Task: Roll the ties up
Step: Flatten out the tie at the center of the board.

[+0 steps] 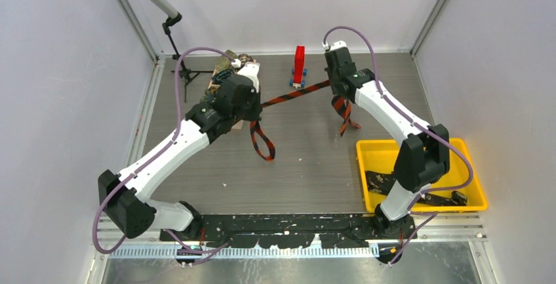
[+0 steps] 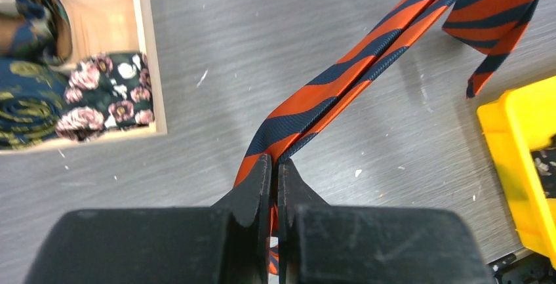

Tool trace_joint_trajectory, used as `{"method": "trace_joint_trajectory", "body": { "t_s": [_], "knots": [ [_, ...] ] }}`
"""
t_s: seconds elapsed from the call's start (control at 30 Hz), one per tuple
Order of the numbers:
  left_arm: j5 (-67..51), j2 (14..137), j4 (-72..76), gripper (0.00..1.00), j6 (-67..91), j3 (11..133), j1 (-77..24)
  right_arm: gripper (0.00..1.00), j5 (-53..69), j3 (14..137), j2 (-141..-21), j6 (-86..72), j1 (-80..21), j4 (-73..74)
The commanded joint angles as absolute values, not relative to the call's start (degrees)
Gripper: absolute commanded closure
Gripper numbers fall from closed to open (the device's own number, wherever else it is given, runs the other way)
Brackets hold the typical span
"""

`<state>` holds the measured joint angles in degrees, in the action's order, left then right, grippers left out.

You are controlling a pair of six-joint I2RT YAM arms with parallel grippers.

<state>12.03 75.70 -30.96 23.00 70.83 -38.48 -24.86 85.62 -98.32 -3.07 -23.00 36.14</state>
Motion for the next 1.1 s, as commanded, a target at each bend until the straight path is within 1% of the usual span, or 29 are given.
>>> {"method": "trace_joint_trajectory", "body": {
  "t_s": [0.0, 0.13, 0.2, 0.3, 0.37, 0.4, 0.43, 0.5, 0.53, 0.57, 0.63, 0.7, 0.77, 0.83, 0.93, 1.07],
  "knots": [
    [16.13, 73.61, -39.22, 1.00, 16.05, 77.60, -37.90, 1.00, -39.77, 84.72, -91.48, 17.55, -20.54, 20.47],
    [16.74, 72.08, -44.36, 1.00, 11.42, 81.11, -38.00, 1.00, -39.49, 80.18, -86.65, 30.16, -21.35, 7.62],
    [20.17, 70.62, -46.39, 1.00, 9.63, 80.62, -38.12, 1.00, -37.32, 73.70, -83.97, 36.58, -22.59, -1.39],
    [23.27, 68.04, -48.78, 1.00, 7.78, 77.45, -38.14, 1.00, -32.47, 60.64, -82.34, 48.55, -25.95, -12.86],
    [22.92, 66.54, -49.12, 1.00, 9.17, 73.57, -38.15, 1.00, -34.32, 54.08, -84.59, 50.89, -28.92, -17.60],
    [22.11, 65.91, -49.17, 1.00, 10.31, 71.62, -38.34, 0.96, -36.06, 52.09, -86.16, 49.78, -30.30, -18.49],
    [21.27, 65.64, -49.51, 1.00, 11.98, 69.76, -38.47, 0.86, -37.42, 50.19, -87.38, 47.98, -31.55, -19.22],
    [19.96, 65.72, -50.87, 1.00, 15.45, 66.69, -39.13, 0.59, -39.28, 47.02, -88.74, 45.43, -34.35, -21.76],
    [19.19, 65.82, -51.64, 1.00, 16.46, 65.30, -39.74, 0.49, -39.47, 46.09, -88.66, 44.41, -35.90, -23.14],
    [18.72, 65.77, -52.08, 1.00, 17.34, 63.95, -40.44, 0.46, -39.46, 45.84, -88.20, 42.88, -36.96, -23.75],
    [18.71, 65.51, -52.73, 1.00, 18.42, 61.38, -42.12, 0.43, -38.27, 48.04, -86.00, 36.56, -38.03, -20.56],
    [18.80, 64.85, -52.76, 1.00, 18.85, 60.18, -43.06, 0.41, -33.61, 51.10, -82.49, 29.48, -38.02, -13.56],
    [18.81, 64.34, -52.95, 1.00, 19.24, 59.49, -43.15, 0.40, -25.66, 53.16, -77.81, 24.43, -38.03, -7.41],
    [18.80, 64.08, -53.88, 1.00, 19.67, 59.28, -43.15, 0.38, -12.10, 54.88, -73.23, 17.54, -37.49, -1.22],
    [19.30, 64.17, -54.86, 1.00, 20.21, 58.97, -43.17, 0.27, 5.15, 55.45, -68.61, 10.65, -36.96, 7.21],
    [18.63, 63.70, -54.32, 1.00, 20.30, 58.40, -43.24, 0.25, 15.02, 52.65, -64.49, 6.34, -36.92, 10.76]
  ]
}}
